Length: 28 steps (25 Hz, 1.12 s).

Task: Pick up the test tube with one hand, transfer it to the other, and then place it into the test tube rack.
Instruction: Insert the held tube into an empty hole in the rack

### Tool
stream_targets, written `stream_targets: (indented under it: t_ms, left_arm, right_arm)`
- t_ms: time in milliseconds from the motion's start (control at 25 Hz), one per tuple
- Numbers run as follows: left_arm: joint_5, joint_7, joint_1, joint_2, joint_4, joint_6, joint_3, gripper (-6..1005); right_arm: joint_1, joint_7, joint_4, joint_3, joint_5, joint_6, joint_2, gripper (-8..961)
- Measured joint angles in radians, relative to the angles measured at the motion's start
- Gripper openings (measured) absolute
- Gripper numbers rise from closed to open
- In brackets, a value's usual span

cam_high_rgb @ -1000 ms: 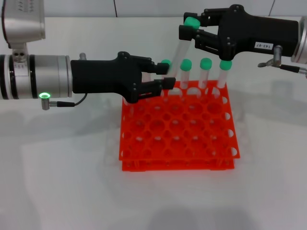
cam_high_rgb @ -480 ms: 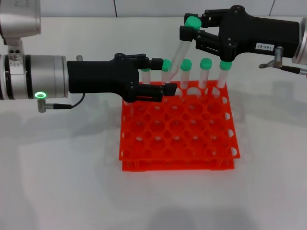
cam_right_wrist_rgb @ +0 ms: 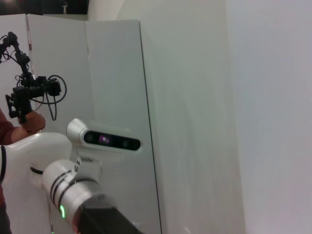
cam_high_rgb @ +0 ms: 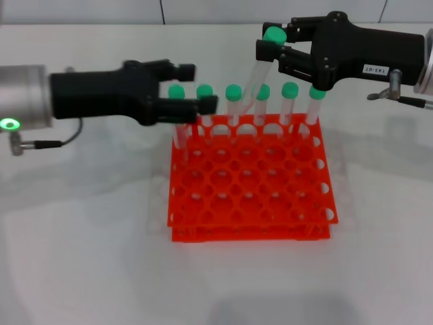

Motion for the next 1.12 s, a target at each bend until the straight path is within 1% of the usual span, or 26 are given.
stream_targets:
  t_ms: [160,480,640,760,880,1000,1120]
  left_arm:
    - [-0.024,-0.075,0.064,-0.001,0.108,0.035,0.0,888]
    - [-0.034,-0.196,0.191,0.0,0.287,0.116,-0.005,888]
    - [-0.02,-0.234,0.255,0.006,0.365,0.156,-0.004,888]
    - [0.012,-0.245,0.298,0.008,0.422,0.177,-0.004,888]
    - [0.077,-0.259,0.337,0.008,0.463,0.191,-0.006,887]
    - [0.134,-0.266,0.363,0.009,0.473,0.202,-0.014,887]
    - [0.192,-0.259,0.375,0.008,0.472,0.212,-0.036,887]
  right_arm:
    - [-0.008,0.0,0.0,-0.001,0.0,-0.002,0.0,266]
    - [-0.045,0.001,-0.013,-0.008,0.0,-0.014,0.002,266]
    - [-0.053,0.006,-0.014,-0.024,0.0,-0.016,0.004,266]
    - [-0.054,0.006,-0.015,-0.047,0.008,-0.015,0.005,266]
    - [-0.055,0.007,-0.014,-0.07,0.018,-0.013,0.005,266]
    - [-0.052,0.007,-0.014,-0.106,0.043,-0.007,0.006,266]
    - [-0.046,0.007,-0.014,-0.133,0.055,0.006,0.006,266]
